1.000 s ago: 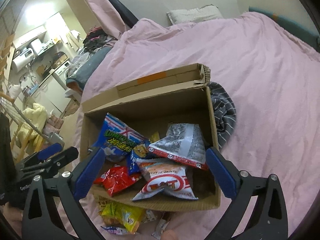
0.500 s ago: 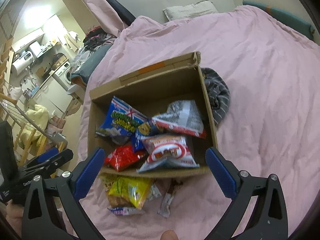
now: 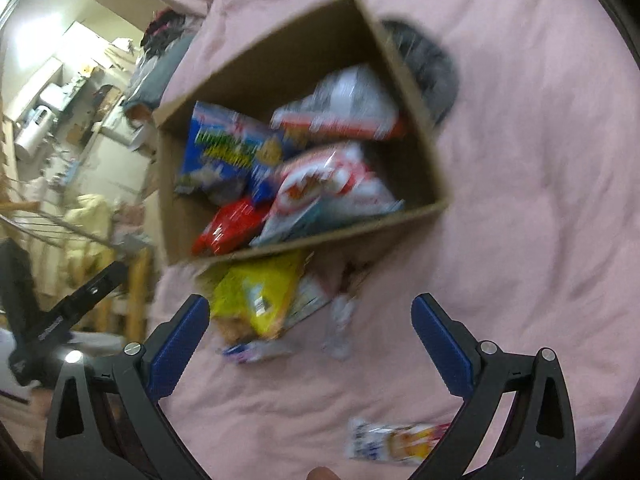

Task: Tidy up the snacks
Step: 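Withdraw both grippers from the box toward the remaining snacks, then grasp the Uncle Zach peanut bag with the left gripper while the right grasps the yellow bag, then carry both bags into the box and open both grippers to release them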

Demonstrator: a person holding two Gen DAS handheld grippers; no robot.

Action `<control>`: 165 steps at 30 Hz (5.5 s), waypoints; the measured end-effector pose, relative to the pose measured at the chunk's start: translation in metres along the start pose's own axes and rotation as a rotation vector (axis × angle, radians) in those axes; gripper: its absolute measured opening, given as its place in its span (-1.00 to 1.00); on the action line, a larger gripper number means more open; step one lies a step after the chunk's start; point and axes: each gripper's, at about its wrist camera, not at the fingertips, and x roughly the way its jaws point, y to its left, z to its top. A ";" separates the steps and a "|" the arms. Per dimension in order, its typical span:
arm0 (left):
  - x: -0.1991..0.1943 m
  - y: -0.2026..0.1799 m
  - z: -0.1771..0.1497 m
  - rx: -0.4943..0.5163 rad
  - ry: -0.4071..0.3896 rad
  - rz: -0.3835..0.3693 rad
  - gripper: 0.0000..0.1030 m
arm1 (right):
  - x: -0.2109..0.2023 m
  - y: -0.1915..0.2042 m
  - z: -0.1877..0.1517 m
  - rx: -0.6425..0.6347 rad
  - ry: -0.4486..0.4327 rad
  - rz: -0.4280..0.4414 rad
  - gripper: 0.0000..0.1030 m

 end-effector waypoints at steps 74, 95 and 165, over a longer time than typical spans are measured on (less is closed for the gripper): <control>-0.002 -0.010 -0.056 0.075 0.218 0.095 -0.34 | -0.041 0.017 -0.038 -0.123 -0.022 0.042 -0.46; -0.040 -0.027 0.039 0.083 0.005 0.035 -0.34 | -0.108 0.031 0.032 -0.130 -0.275 0.012 -0.46; 0.054 -0.072 0.058 0.110 0.055 -0.055 0.43 | -0.001 0.024 0.111 -0.078 -0.246 0.074 0.64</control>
